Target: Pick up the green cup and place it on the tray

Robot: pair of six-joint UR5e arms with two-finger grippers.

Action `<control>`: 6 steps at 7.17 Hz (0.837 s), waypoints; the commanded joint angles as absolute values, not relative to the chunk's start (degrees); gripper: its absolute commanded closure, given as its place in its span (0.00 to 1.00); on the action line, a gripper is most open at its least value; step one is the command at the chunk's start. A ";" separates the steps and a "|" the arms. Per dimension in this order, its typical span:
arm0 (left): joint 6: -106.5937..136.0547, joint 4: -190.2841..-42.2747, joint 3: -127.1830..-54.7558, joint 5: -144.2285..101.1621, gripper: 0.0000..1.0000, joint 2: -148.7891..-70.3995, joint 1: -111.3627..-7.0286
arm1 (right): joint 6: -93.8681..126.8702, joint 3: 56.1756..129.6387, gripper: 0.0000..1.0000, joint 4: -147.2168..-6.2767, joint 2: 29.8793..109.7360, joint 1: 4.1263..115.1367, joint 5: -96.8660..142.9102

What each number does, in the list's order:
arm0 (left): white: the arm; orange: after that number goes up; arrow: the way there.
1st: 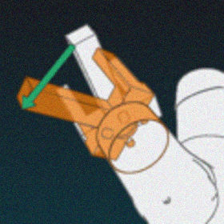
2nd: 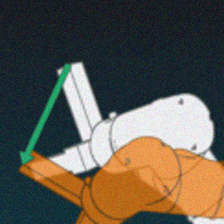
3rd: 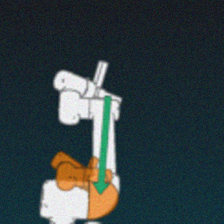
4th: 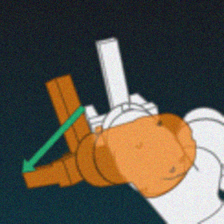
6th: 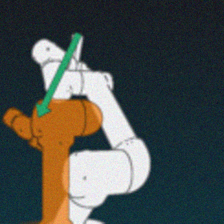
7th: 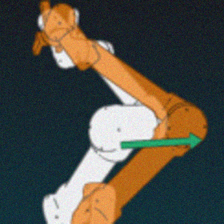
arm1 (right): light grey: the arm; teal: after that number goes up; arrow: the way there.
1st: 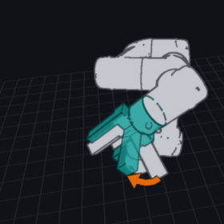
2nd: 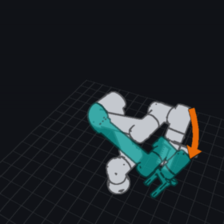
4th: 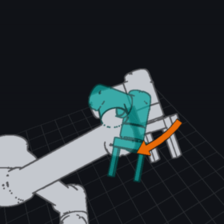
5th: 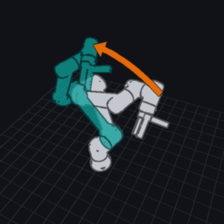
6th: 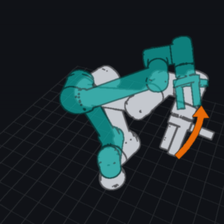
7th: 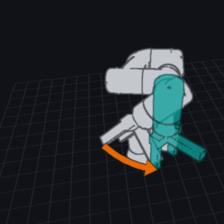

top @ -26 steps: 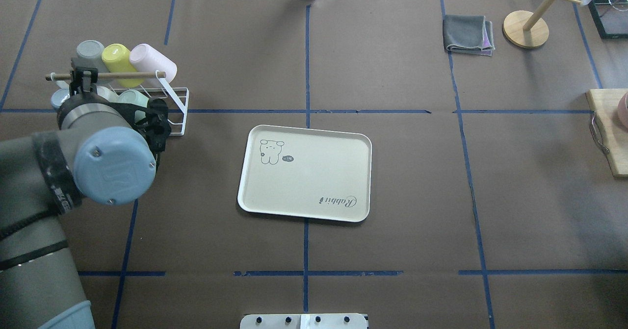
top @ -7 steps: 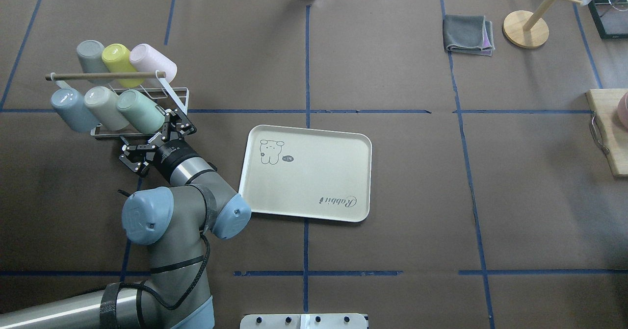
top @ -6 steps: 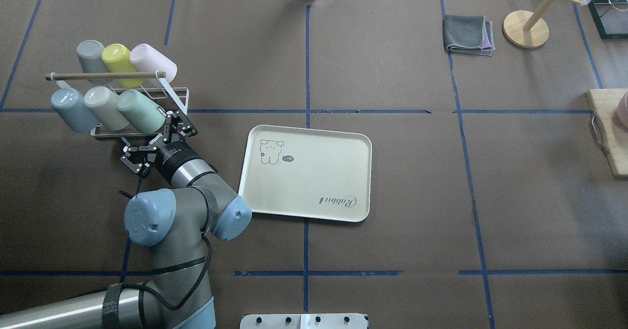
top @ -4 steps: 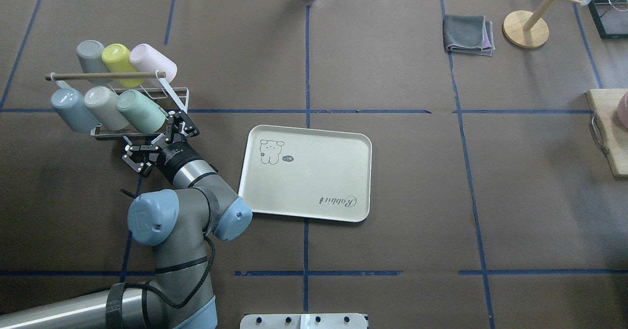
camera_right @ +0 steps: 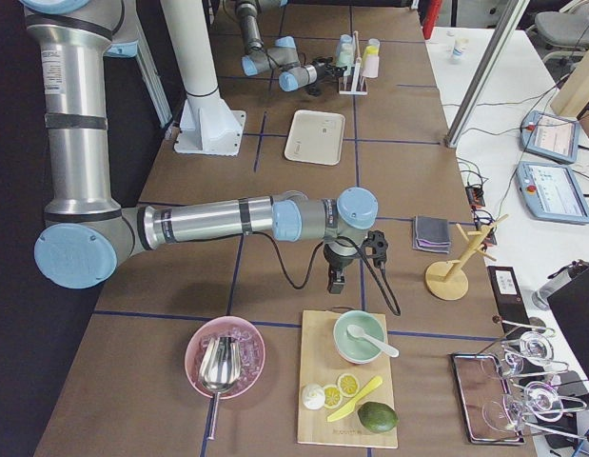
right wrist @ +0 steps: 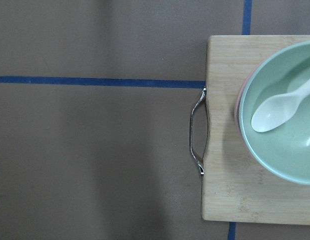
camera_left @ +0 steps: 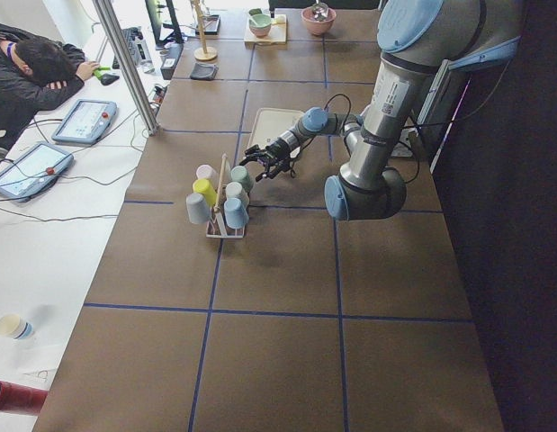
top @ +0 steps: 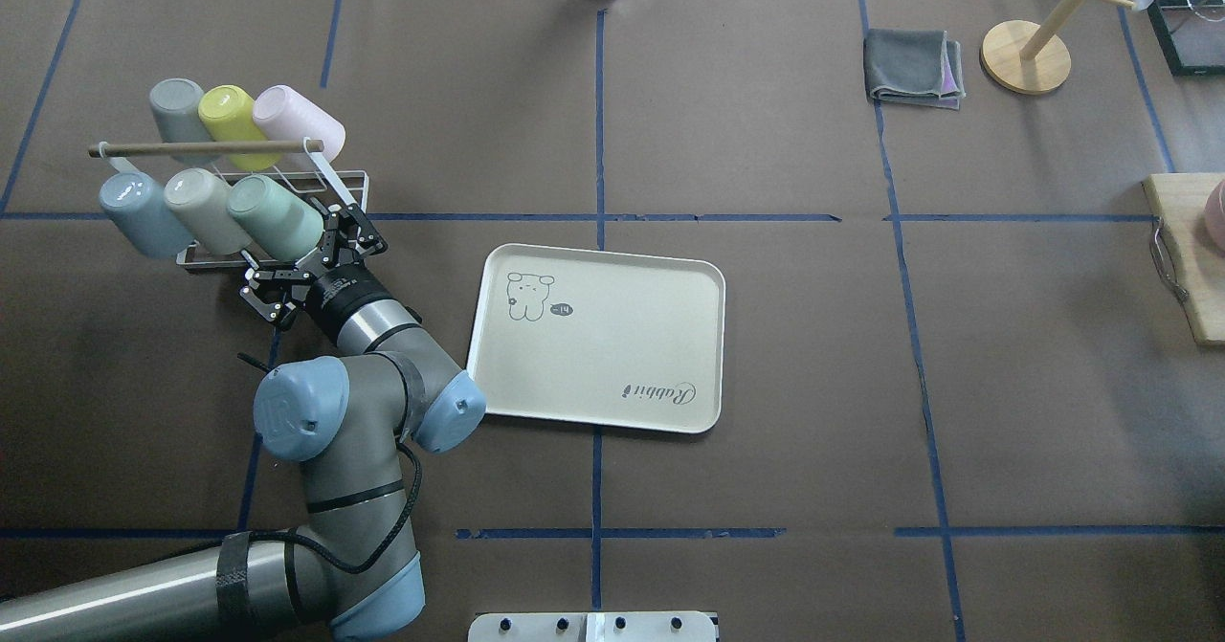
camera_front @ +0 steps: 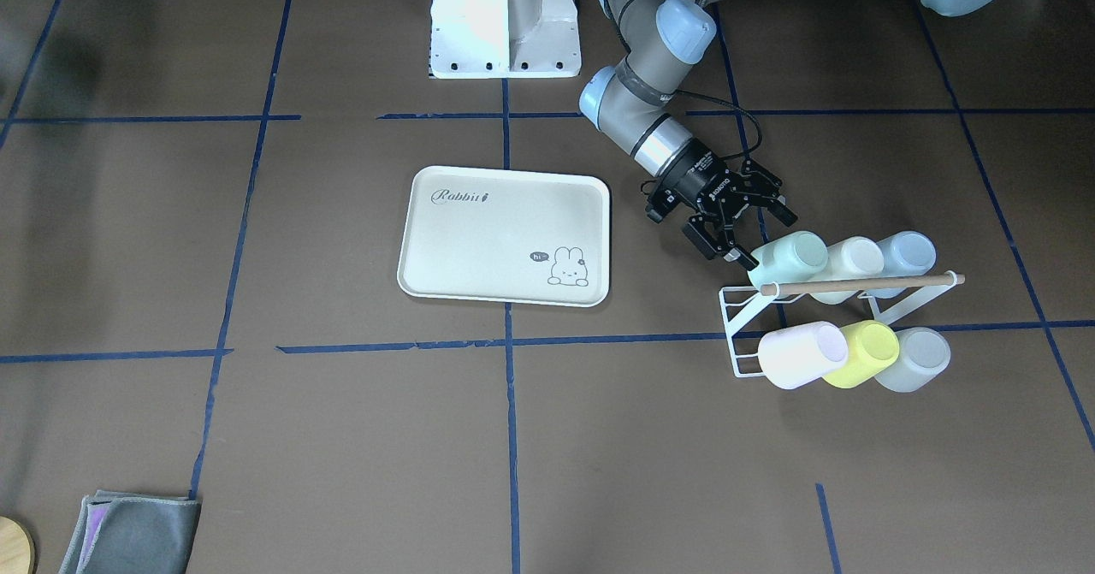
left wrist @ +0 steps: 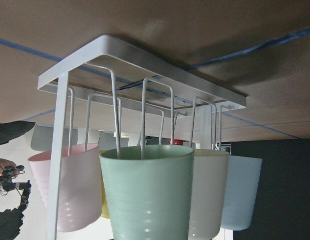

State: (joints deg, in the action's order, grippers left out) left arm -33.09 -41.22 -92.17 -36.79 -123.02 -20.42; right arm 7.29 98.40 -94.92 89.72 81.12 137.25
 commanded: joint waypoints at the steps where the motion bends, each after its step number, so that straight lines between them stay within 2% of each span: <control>1: -33.13 -41.48 -91.67 -36.65 0.01 -122.52 -22.06 | 7.29 98.44 0.00 -94.92 89.56 81.12 137.20; 6: -33.13 -44.90 -88.08 -36.04 0.01 -122.69 -21.80 | 7.21 98.09 0.00 -94.92 89.47 81.12 137.20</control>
State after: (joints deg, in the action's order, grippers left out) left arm -33.13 -43.80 -89.15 -36.24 -122.63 -21.84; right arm 7.24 98.25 -94.92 89.53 81.12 137.20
